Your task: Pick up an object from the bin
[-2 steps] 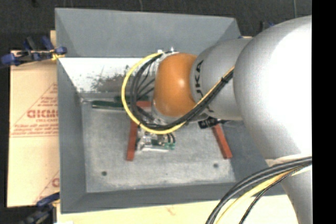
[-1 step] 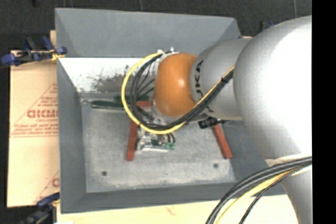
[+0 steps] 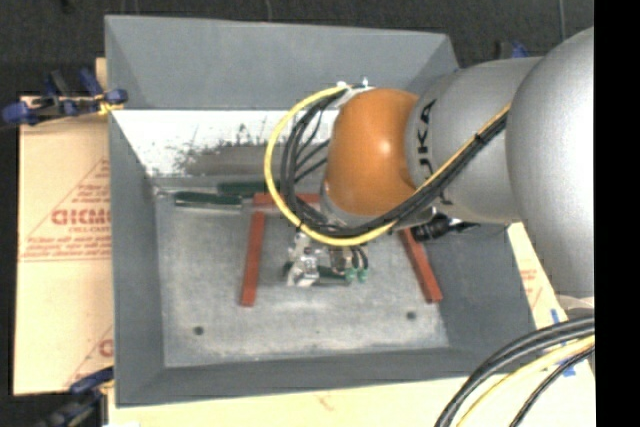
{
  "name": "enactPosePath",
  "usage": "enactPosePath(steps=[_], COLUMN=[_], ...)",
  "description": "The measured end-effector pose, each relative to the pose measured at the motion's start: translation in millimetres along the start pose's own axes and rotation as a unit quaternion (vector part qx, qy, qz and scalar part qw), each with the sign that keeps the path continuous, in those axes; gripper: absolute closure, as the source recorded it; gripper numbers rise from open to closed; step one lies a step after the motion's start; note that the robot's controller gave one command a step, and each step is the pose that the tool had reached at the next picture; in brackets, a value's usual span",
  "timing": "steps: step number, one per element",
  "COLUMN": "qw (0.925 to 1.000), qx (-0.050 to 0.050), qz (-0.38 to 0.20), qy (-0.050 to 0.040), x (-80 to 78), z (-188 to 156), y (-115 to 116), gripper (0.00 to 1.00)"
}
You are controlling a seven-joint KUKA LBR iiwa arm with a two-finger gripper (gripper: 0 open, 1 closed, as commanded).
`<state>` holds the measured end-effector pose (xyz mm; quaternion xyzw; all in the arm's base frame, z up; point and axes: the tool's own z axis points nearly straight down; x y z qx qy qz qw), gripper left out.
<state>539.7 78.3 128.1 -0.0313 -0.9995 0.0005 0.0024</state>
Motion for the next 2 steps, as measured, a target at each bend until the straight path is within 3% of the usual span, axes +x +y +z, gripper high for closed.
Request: enactPosePath(steps=[1,2], qw=[0.9999,0.9999], qx=[-0.002,-0.001], qz=[0.009,0.015], qy=[-0.011,-0.0042], x=[-11.4,17.3], z=[-10.6,-120.4], y=[-4.7,0.5], gripper=[1.0,1.0])
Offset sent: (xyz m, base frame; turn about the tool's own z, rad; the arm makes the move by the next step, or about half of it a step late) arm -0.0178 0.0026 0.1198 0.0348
